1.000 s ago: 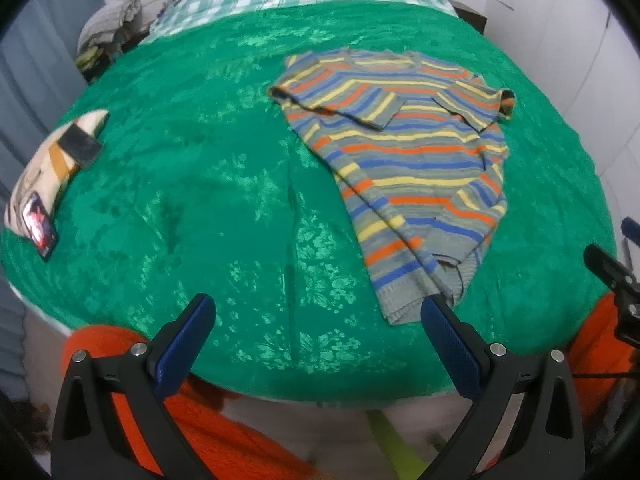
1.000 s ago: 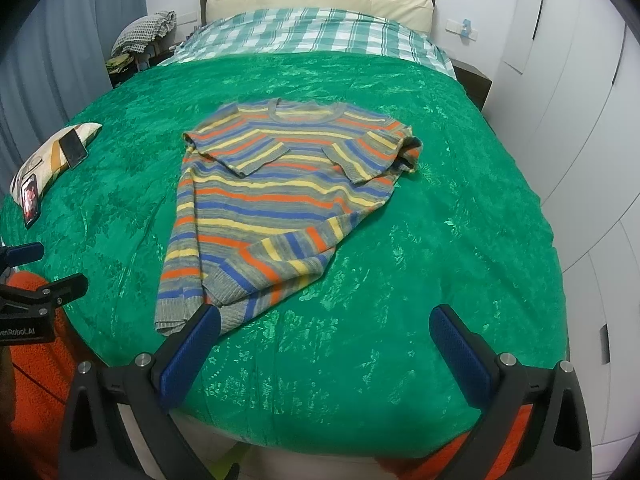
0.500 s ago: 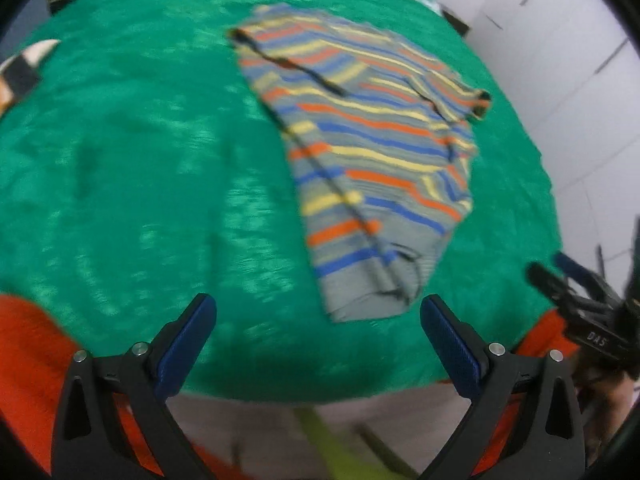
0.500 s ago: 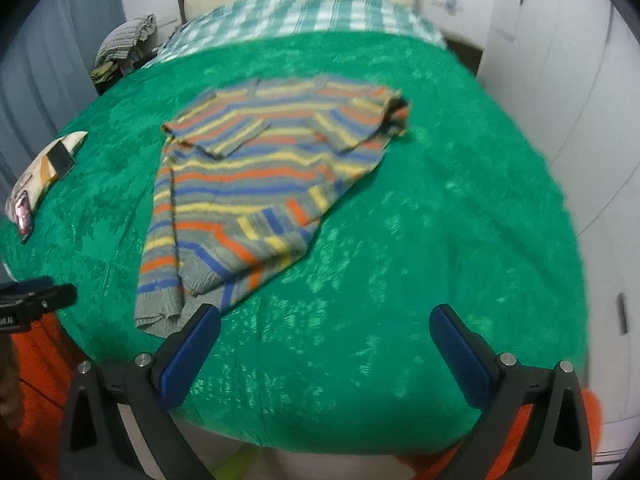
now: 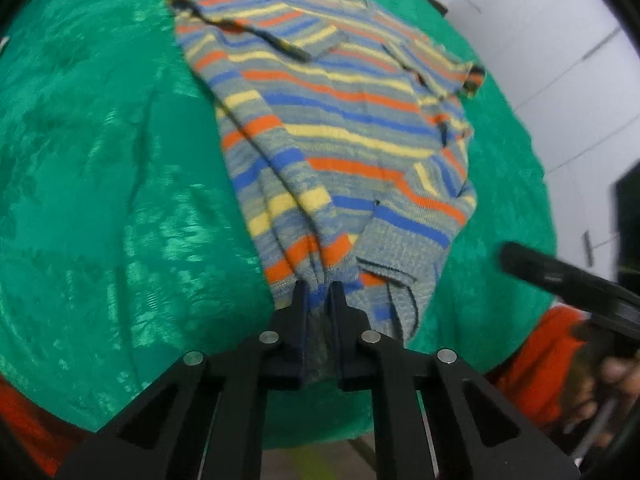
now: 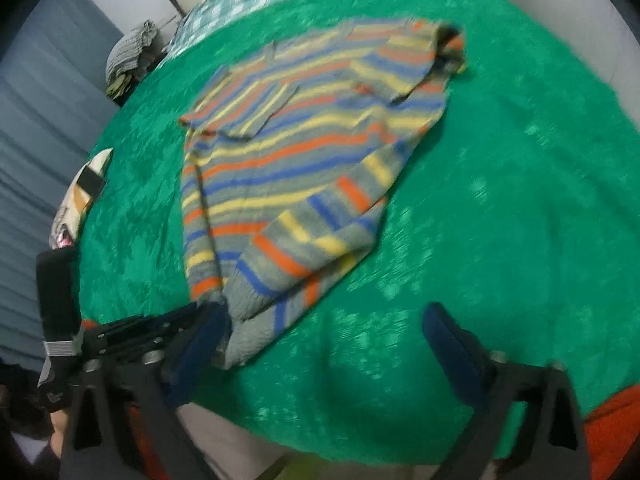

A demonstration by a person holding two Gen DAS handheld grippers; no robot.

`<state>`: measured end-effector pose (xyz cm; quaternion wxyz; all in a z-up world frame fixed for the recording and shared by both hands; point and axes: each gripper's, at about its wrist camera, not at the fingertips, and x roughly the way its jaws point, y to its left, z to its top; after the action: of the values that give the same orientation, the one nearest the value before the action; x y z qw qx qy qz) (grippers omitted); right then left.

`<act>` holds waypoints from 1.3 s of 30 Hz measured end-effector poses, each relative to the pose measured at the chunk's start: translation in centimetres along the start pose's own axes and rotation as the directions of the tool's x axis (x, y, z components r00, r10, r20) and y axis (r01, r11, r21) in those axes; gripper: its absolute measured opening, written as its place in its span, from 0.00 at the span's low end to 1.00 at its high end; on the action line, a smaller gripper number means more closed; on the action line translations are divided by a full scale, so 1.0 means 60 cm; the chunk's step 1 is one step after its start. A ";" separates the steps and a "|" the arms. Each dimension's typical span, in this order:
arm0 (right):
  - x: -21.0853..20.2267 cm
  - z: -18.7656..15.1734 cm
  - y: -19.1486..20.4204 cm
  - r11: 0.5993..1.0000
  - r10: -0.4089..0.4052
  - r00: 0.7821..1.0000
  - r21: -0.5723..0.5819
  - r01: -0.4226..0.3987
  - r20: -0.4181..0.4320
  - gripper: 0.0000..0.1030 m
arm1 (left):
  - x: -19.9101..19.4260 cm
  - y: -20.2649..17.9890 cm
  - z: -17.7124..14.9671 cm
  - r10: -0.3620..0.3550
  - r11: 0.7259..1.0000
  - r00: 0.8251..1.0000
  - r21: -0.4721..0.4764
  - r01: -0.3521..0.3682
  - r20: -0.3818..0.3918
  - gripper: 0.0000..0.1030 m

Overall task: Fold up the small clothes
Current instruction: 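Grasp the ribbed hem with the left tool while the right tool grasps it too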

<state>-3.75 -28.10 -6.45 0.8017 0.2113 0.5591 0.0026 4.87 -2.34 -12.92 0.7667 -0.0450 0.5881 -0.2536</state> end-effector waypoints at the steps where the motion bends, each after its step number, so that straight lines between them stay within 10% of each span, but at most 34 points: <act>1: 0.022 0.006 0.006 0.999 0.032 0.999 0.020 -0.032 -0.022 0.77 | -0.009 0.007 -0.002 -0.003 1.000 1.000 -0.008 0.003 0.009 0.08; 4: 0.077 0.021 0.028 0.994 0.102 0.993 0.037 -0.100 -0.053 0.71 | -0.036 0.035 -0.009 -0.012 0.999 0.999 -0.048 0.013 0.030 0.07; 7: 0.109 0.028 0.039 0.996 0.089 0.993 0.013 -0.088 -0.077 0.11 | -0.052 0.065 -0.014 -0.024 0.995 0.999 -0.099 0.027 0.033 0.07; 8: 0.102 0.025 0.031 0.995 0.093 0.993 0.031 -0.091 -0.067 0.10 | -0.057 0.077 -0.016 -0.032 0.993 0.999 -0.117 0.036 0.033 0.06; 16: -0.016 -0.074 -0.150 0.968 -0.121 0.991 0.215 0.132 -0.064 0.10 | -0.048 0.132 -0.039 0.012 0.984 1.000 -0.180 -0.013 -0.007 0.00; 19: -0.023 -0.090 -0.179 0.949 -0.213 0.974 0.221 0.225 -0.079 0.31 | -0.056 0.135 -0.039 -0.003 0.979 1.000 -0.203 0.006 0.016 0.05; 20: -0.029 -0.090 -0.178 0.952 -0.209 0.976 0.217 0.217 -0.056 0.45 | -0.063 0.138 -0.039 -0.012 0.978 0.999 -0.207 0.018 0.031 0.19; 23: -0.036 -0.073 -0.151 0.976 -0.133 0.991 0.175 0.127 0.018 0.47 | -0.069 0.136 -0.036 -0.007 0.976 0.998 -0.217 0.022 0.068 0.71; 24: -0.034 -0.069 -0.142 0.981 -0.110 0.994 0.164 0.104 0.023 0.49 | -0.064 0.135 -0.036 -0.005 0.977 0.998 -0.212 0.019 0.068 0.72; 28: 0.020 -0.058 -0.121 0.988 -0.043 0.997 0.144 0.052 -0.067 0.55 | -0.021 0.126 -0.037 -0.045 0.982 0.999 -0.182 0.041 -0.020 0.65; 29: 0.033 -0.060 -0.122 0.991 -0.021 0.995 0.127 0.033 -0.095 0.55 | -0.014 0.118 -0.039 -0.033 0.987 0.999 -0.157 0.028 -0.029 0.24; 30: 0.032 -0.070 -0.126 0.993 -0.018 0.995 0.113 0.029 -0.097 0.54 | -0.006 0.112 -0.038 -0.013 0.992 0.999 -0.125 0.006 -0.052 0.07; 32: 0.013 -0.068 -0.144 0.990 0.010 0.998 0.140 -0.002 -0.055 0.08 | -0.017 0.113 -0.039 -0.027 0.991 0.999 -0.136 0.021 -0.041 0.06; 39: -0.089 -0.076 -0.184 0.966 0.104 0.994 0.233 -0.110 0.037 0.06 | -0.090 0.130 -0.058 -0.072 0.987 0.997 -0.148 0.066 -0.034 0.06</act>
<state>-12.40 -37.92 -6.76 0.7768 0.3342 0.5333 -0.0230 3.32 7.61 -12.11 0.7403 -0.1166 0.6182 -0.2370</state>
